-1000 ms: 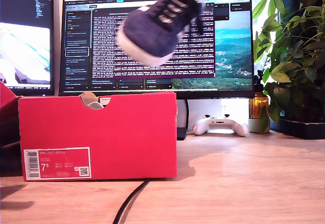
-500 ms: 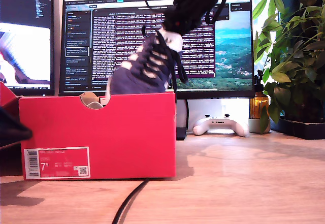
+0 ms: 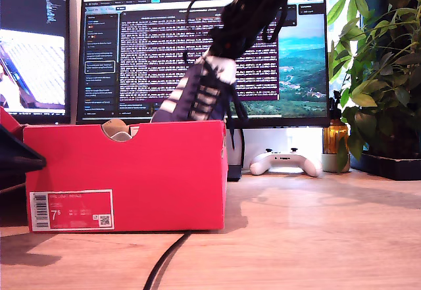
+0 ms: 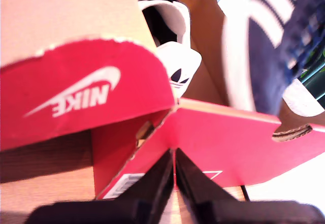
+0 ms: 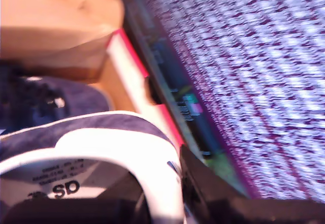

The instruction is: Pack the blue shoes by picking the first shoe and placing it inside the red shoebox, left side, then picking and rotating the second shoe and placing it in the shoebox

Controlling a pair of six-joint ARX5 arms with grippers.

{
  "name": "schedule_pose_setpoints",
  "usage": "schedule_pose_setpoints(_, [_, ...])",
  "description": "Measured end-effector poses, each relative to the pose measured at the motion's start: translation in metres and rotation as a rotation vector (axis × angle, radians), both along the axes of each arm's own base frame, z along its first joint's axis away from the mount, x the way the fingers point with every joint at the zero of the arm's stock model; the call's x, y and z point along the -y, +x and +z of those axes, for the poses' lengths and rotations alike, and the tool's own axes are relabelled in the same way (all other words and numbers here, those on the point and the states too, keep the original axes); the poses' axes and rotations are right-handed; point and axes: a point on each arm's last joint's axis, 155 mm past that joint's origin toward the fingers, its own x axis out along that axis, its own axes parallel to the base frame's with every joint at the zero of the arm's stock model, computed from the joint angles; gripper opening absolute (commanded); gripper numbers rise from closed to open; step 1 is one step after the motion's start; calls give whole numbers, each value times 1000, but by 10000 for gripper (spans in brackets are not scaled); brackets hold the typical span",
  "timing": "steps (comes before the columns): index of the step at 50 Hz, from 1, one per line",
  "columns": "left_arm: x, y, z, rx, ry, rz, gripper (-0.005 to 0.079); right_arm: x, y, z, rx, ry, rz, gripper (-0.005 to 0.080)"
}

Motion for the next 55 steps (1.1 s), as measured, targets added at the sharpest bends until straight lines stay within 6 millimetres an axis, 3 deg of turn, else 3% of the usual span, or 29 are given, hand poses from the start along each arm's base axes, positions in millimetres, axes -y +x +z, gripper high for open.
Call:
schedule_pose_setpoints(16, [3,-2,2,4,-7,-18,-21,-11,9,-51,-30,-92,14,-10])
schedule_pose_setpoints(26, [4,-2,2,3,-10,-25,-21,-9,13,-55,-20,-106,13,22])
schedule_pose_setpoints(41, [5,-3,2,3,-11,-29,-21,-14,19,-73,-33,-113,14,274])
schedule_pose_setpoints(55, [5,-3,2,4,-10,-29,-21,-36,14,-68,-3,-77,37,278])
